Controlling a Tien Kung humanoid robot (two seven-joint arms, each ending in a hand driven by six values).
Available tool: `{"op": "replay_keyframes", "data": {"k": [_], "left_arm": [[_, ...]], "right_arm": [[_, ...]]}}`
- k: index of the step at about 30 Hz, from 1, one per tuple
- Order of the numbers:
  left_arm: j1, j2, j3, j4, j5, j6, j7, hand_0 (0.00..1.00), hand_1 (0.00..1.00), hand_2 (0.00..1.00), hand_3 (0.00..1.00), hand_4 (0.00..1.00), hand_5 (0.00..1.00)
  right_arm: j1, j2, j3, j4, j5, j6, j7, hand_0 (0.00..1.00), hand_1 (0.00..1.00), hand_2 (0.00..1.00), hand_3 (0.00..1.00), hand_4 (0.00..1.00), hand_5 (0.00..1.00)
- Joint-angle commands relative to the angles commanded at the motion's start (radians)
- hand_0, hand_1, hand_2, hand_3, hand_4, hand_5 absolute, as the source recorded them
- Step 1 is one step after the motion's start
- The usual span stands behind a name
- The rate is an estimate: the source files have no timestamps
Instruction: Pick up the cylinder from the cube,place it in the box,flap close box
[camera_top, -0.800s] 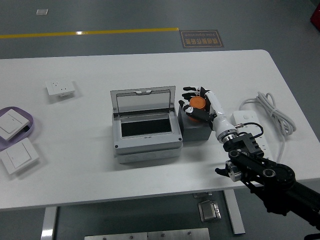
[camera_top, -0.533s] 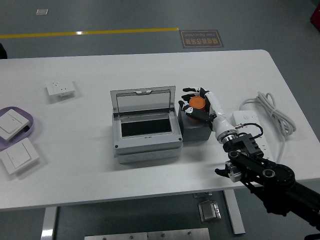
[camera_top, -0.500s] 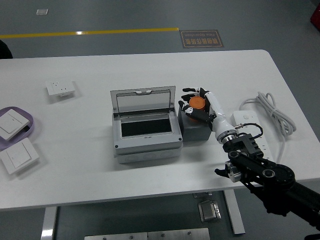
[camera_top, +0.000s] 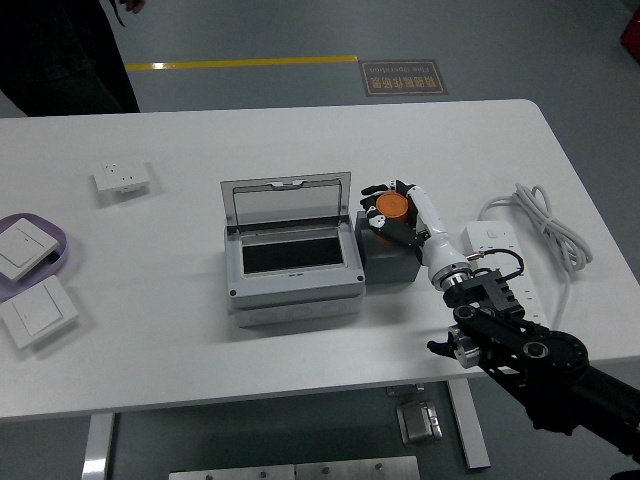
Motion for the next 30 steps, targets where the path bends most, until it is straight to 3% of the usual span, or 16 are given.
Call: {"op": "replay_keyframes", "data": {"k": [8, 12, 17, 23, 24, 29, 30], "left_arm": [[0.001, -0.001, 0.001, 0.000, -0.005, 0.004, -0.005, 0.626, 0.620, 0.552, 0.625, 0.701, 0.318], [0.002, -0.002, 0.000, 0.001, -0.006, 0.005, -0.006, 0.626, 0.619, 0.552, 0.626, 0.700, 0.319], [0.004, -0.004, 0.003, 0.003, -0.009, 0.006, -0.007, 0.626, 0.619, 0.552, 0.626, 0.700, 0.319], [0.009, -0.004, 0.007, 0.005, -0.011, 0.005, -0.005, 0.626, 0.620, 0.552, 0.627, 0.698, 0.318], [0.009, -0.003, 0.007, 0.005, -0.011, 0.005, -0.004, 0.626, 0.618, 0.551, 0.625, 0.697, 0.318], [0.010, -0.003, 0.010, 0.005, -0.012, 0.005, -0.003, 0.626, 0.618, 0.551, 0.625, 0.697, 0.318], [0.010, -0.002, 0.009, 0.005, -0.011, 0.005, -0.003, 0.626, 0.618, 0.551, 0.626, 0.701, 0.322]], "right_arm": [[-0.012, -0.009, 0.036, 0.051, 0.022, -0.038, 0.045, 0.574, 0.480, 0.436, 0.351, 0.002, 0.002], [-0.038, -0.031, 0.072, 0.132, -0.006, -0.065, 0.040, 0.579, 0.478, 0.434, 0.342, 0.002, 0.002], [-0.049, -0.051, 0.086, 0.258, -0.092, -0.092, -0.016, 0.579, 0.478, 0.434, 0.342, 0.002, 0.002], [-0.005, -0.046, 0.051, 0.411, -0.238, -0.065, -0.139, 0.580, 0.464, 0.427, 0.325, 0.002, 0.002], [0.005, -0.043, 0.042, 0.431, -0.262, -0.060, -0.159, 0.416, 0.351, 0.388, 0.300, 0.002, 0.002], [0.098, -0.019, -0.052, 0.462, -0.382, -0.072, -0.242, 0.416, 0.351, 0.388, 0.300, 0.002, 0.002], [0.116, -0.013, -0.072, 0.456, -0.408, -0.076, -0.261, 0.249, 0.325, 0.391, 0.301, 0.002, 0.002]]}}
